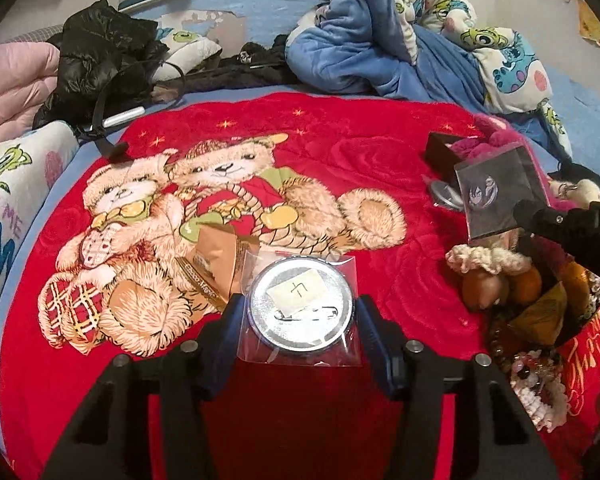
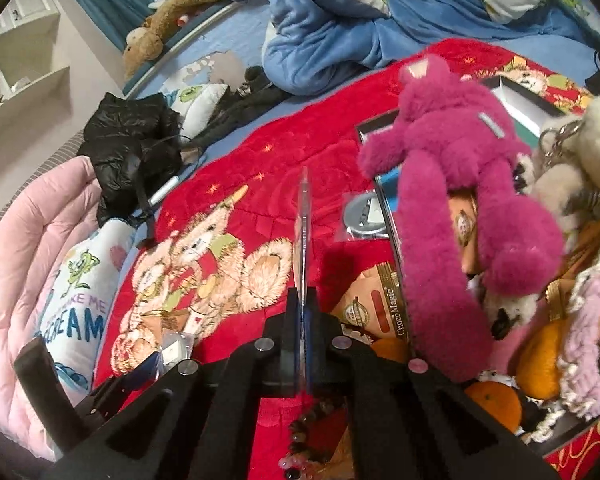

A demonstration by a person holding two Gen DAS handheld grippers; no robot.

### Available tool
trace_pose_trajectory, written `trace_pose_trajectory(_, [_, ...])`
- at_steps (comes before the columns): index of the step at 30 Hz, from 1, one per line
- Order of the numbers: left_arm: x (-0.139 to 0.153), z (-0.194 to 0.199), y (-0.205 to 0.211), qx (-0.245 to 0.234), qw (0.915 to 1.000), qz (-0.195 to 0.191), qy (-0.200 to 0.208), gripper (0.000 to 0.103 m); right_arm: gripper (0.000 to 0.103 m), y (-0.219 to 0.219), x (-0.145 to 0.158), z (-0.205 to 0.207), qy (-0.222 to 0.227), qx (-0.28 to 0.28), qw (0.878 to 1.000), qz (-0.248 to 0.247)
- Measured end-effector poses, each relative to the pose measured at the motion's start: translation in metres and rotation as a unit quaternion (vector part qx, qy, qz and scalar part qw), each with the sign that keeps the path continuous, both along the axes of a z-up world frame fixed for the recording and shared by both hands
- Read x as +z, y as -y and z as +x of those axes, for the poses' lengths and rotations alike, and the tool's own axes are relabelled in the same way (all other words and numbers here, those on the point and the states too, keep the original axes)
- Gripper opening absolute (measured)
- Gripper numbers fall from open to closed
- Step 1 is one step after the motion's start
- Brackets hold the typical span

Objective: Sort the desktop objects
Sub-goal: 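Carry the badge and picture sleeve toward the black tray with both tools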

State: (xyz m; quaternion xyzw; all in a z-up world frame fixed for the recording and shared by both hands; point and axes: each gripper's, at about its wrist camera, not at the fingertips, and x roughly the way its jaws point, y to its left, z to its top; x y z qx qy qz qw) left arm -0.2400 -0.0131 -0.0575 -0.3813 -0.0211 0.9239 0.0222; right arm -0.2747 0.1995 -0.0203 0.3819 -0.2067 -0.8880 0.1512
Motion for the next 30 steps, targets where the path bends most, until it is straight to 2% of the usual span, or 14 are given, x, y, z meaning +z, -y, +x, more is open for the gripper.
trace_pose_trajectory(10, [0.022,0.010,-0.027,-0.025,0.9994,0.005,-0.023,0.057,0.003,-0.017,0.025,0.015,-0.030,-0.012,0.999,0.007])
trace_pose_trajectory(16, [0.033,0.013,-0.078,-0.071,0.9968,0.003,-0.038,0.057,0.004,-0.062,0.040,0.029,-0.047,-0.053,0.997,0.002])
trace_pose_trajectory(21, [0.044,0.020,-0.137,-0.125,0.9908,0.009,-0.051,0.057,0.004,-0.106,0.050,0.050,-0.061,-0.089,0.994,0.012])
trace_pose_trajectory(25, [0.052,0.020,-0.175,-0.148,0.9870,0.025,-0.058,0.057,0.004,-0.141,0.057,0.066,-0.071,-0.111,0.991,0.022])
trace_pose_trajectory(30, [0.057,0.019,-0.212,-0.171,0.9824,0.020,-0.072,0.057,0.004,-0.182,0.065,0.081,-0.087,-0.126,0.988,0.024])
